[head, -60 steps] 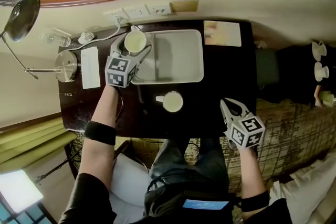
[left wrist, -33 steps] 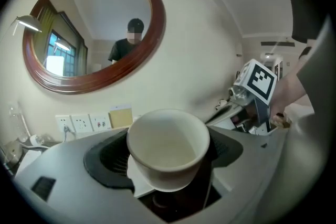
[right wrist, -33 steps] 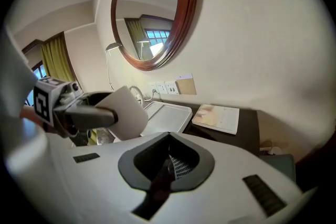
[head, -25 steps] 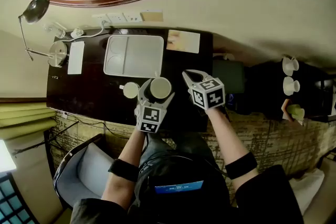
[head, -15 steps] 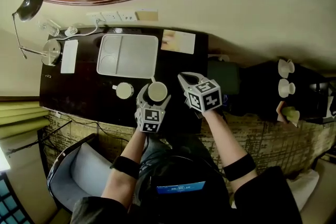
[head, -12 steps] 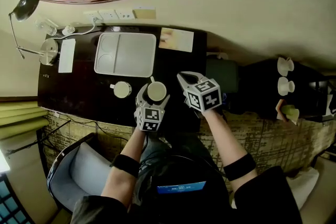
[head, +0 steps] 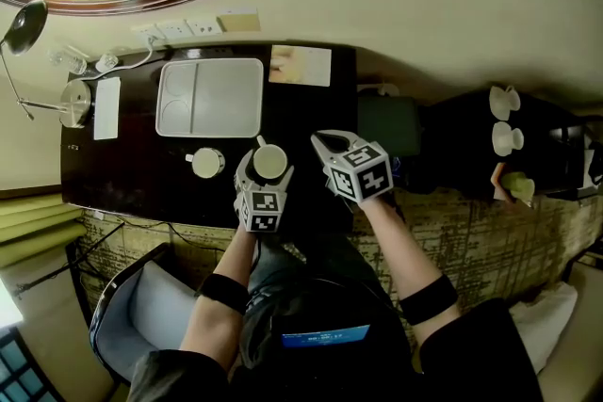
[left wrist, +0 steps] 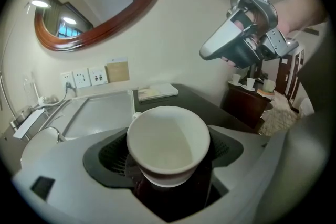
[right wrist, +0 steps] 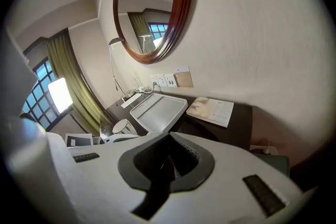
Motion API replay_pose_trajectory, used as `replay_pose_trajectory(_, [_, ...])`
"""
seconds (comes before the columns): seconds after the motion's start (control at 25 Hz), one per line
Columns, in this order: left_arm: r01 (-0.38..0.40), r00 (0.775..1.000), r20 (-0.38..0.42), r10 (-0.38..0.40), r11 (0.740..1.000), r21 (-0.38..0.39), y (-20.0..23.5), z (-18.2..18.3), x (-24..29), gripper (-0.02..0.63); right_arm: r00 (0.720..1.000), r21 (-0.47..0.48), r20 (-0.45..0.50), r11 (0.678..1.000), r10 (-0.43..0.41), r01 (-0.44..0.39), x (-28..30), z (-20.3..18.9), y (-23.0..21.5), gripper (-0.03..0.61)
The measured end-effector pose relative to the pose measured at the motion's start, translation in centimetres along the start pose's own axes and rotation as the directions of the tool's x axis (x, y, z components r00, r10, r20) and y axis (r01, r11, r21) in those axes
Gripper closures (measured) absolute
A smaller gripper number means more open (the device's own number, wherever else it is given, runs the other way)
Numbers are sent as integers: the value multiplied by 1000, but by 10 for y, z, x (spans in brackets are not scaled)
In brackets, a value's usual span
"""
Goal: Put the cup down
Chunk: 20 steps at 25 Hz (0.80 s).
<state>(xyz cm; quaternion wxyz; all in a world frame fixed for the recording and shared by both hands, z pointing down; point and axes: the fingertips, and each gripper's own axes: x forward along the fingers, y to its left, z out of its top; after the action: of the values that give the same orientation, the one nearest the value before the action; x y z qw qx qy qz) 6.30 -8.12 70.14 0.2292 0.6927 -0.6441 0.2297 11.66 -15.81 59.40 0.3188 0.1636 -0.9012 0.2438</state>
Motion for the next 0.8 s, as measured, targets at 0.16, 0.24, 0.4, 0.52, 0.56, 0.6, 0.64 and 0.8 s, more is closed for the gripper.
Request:
replay_pose_trajectory(0.16, [29,1000,-8,-30,999,-21,-7,4,-5,122,1000,8,-7,1000,-1,1,1,-5,1,575])
replay_pose_trajectory(0.24, [30,1000,-6,-30,999,-14,-7,7,-8,112,1000,6,-9,1000,5,-5,2,-4,4,575])
replay_pose_trajectory(0.4, [22,1000,-14,-22,1000,10,-2,16,-26,112,1000,0,-7,1000,9,-9,3,-6,6,575])
replay_pose_trajectory(0.52, [19,1000,-15,-19,1000,-7,10,27,-53,114,1000,2,0,1000,11,-11,3,-7,8,575])
replay_pose_trajectory(0.56, [18,1000,-13,-18,1000,-9,16,32,-62,113,1000,4,6,1000,15,-15,3,-6,9,575])
replay_pose_trajectory(0.6, [17,1000,-11,-17,1000,-8,22,36,-72,114,1000,6,14,1000,22,-22,3,-4,13,575])
replay_pose_trajectory(0.64, [16,1000,-8,-16,1000,-7,28,41,-82,114,999,9,20,1000,30,-30,3,-1,18,575])
replay_pose_trajectory(0.8, [2,1000,17,-1,999,-54,55,63,-122,117,998,6,21,998,57,-58,1,5,38,575])
